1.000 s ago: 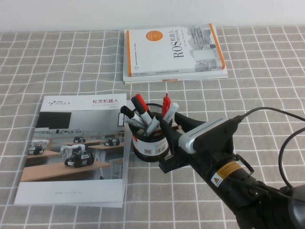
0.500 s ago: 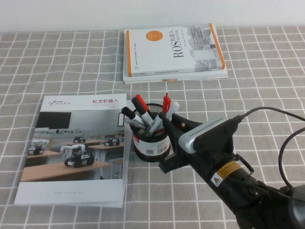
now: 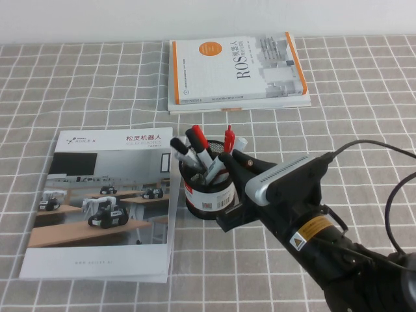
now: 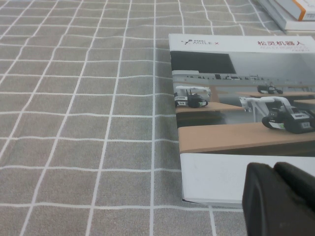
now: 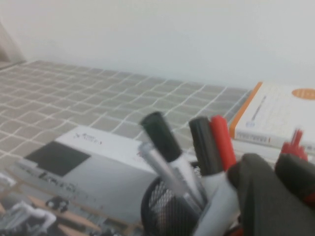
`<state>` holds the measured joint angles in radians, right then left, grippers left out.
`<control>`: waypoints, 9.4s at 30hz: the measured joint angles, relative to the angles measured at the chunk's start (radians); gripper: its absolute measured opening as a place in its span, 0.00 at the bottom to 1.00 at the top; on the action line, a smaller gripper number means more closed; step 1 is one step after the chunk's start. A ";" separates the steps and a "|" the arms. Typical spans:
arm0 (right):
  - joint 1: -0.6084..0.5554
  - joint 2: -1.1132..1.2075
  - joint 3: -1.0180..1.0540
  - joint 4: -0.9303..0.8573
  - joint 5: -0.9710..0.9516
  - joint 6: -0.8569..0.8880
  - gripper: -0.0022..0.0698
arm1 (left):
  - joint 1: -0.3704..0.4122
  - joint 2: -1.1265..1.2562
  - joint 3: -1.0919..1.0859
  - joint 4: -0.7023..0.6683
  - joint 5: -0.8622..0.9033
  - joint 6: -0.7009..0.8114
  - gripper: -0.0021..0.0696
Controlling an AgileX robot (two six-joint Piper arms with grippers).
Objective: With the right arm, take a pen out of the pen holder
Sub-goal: 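Take a marker out of the pen holder and lay it on the table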
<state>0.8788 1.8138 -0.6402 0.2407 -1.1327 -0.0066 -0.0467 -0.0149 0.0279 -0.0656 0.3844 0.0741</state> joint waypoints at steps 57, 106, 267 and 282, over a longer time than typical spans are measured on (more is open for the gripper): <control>0.000 -0.781 -0.186 1.501 0.564 -1.782 0.04 | 0.000 0.000 0.000 0.000 0.000 0.000 0.02; -0.469 -0.321 -0.572 -0.001 2.055 -0.072 0.04 | 0.000 0.000 0.000 0.000 0.000 0.000 0.02; -0.814 -1.821 0.667 -0.051 1.528 -0.093 0.01 | 0.000 0.000 0.000 0.000 0.000 0.000 0.02; -0.814 -1.821 0.667 -0.051 1.528 -0.093 0.01 | 0.000 0.000 0.000 0.000 0.000 0.000 0.02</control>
<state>0.0643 -0.0075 0.0267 0.1894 0.3958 -0.0997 -0.0467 -0.0149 0.0279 -0.0656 0.3844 0.0741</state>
